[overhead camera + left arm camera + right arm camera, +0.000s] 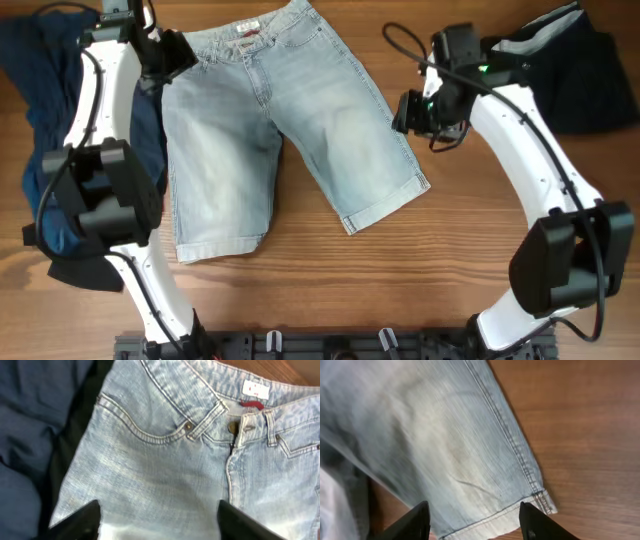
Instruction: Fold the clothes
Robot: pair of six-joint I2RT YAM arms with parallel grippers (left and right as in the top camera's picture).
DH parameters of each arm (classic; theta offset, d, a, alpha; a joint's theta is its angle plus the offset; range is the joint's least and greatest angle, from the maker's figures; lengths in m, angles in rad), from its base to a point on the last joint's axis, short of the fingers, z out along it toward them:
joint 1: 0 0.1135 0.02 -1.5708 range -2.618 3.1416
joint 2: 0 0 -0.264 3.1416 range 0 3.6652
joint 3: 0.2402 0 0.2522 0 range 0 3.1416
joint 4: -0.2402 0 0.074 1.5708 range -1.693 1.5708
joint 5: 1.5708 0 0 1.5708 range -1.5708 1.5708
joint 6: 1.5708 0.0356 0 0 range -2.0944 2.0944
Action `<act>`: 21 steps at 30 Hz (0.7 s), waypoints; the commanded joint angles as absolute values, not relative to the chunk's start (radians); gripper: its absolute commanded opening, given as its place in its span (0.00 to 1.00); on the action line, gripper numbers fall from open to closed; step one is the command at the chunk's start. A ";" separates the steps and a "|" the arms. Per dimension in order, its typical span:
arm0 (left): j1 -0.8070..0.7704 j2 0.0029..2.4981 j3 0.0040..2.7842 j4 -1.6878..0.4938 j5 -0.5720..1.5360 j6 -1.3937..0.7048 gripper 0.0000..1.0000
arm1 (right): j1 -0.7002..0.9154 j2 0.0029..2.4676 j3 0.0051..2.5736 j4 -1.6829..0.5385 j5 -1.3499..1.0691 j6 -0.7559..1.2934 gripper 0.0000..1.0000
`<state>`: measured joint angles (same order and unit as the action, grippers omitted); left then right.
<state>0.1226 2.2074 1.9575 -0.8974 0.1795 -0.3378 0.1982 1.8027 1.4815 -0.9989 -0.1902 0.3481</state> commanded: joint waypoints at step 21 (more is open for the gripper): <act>0.014 1.851 1.964 -0.995 0.174 -0.226 0.83 | 0.192 1.837 1.021 -0.669 -0.027 0.477 0.14</act>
